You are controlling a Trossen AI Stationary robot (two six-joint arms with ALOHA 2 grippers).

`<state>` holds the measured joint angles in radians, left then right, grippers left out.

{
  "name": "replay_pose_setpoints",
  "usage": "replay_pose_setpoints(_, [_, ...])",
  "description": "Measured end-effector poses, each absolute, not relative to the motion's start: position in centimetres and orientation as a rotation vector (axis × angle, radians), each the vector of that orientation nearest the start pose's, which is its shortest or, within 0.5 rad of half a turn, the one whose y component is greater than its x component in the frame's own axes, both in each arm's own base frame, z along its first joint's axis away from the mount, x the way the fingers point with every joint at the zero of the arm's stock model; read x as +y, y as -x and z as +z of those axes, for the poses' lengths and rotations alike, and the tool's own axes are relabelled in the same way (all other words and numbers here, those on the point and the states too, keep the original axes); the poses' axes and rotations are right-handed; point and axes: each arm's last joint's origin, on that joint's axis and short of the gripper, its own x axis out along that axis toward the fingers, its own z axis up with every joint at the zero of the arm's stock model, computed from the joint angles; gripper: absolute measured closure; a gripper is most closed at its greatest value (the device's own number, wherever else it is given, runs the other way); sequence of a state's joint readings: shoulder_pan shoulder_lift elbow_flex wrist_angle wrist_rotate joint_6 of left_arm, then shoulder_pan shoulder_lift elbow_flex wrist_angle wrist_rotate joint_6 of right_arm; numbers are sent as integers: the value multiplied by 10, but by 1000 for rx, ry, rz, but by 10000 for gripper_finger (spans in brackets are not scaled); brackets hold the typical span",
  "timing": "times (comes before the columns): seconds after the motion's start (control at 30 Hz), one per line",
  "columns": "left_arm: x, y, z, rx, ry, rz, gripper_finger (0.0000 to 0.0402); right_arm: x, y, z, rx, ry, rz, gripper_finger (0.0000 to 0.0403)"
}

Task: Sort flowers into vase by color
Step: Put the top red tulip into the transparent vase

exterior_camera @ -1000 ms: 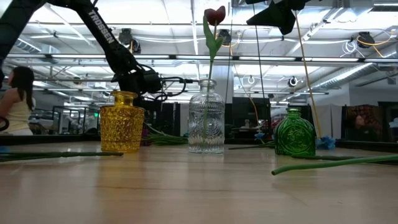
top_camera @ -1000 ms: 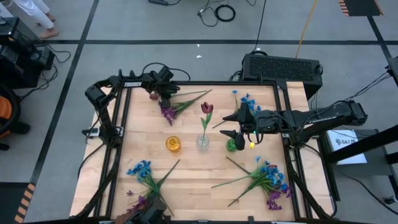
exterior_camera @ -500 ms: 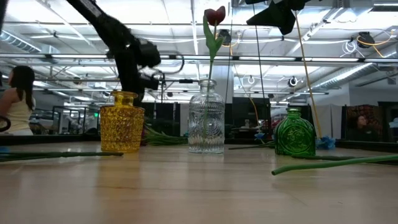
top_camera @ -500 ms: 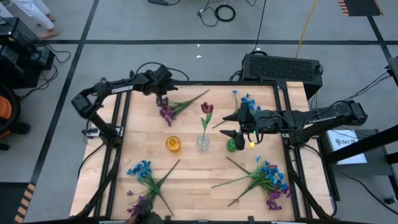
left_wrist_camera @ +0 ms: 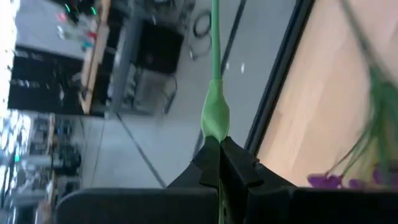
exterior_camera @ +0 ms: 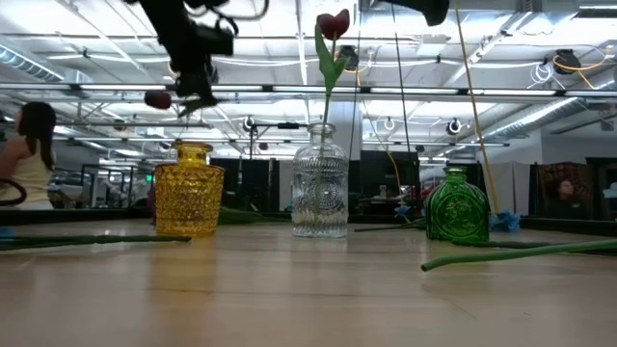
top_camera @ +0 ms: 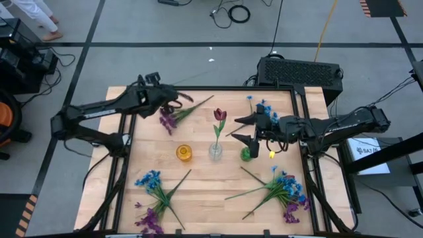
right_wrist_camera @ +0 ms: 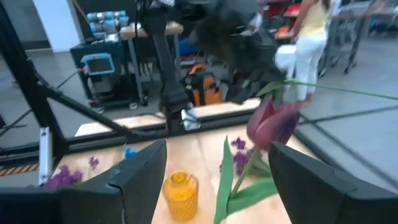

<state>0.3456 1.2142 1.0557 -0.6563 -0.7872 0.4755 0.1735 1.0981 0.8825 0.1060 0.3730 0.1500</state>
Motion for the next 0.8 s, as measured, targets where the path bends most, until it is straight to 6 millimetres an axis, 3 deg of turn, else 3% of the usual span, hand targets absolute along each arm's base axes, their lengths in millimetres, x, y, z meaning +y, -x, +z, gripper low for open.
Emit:
replay_pose_setpoints(0.3, [43, -210, 325, 917, -625, 753, 400, 56, -239, 356, -18, -56, -162, 129])
replay_pose_setpoints(0.53, [-4, -212, 327, 844, -792, 722, 400, 76, -232, 382, -55, 28, -255, 129])
replay_pose_setpoints(0.63, [-17, -211, 331, 792, -834, 778, 400, 82, -240, 391, -28, 112, -327, 129])
replay_pose_setpoints(0.8, [-30, -211, 345, 709, -825, 781, 400, 89, -273, 410, 7, 186, -423, 129])
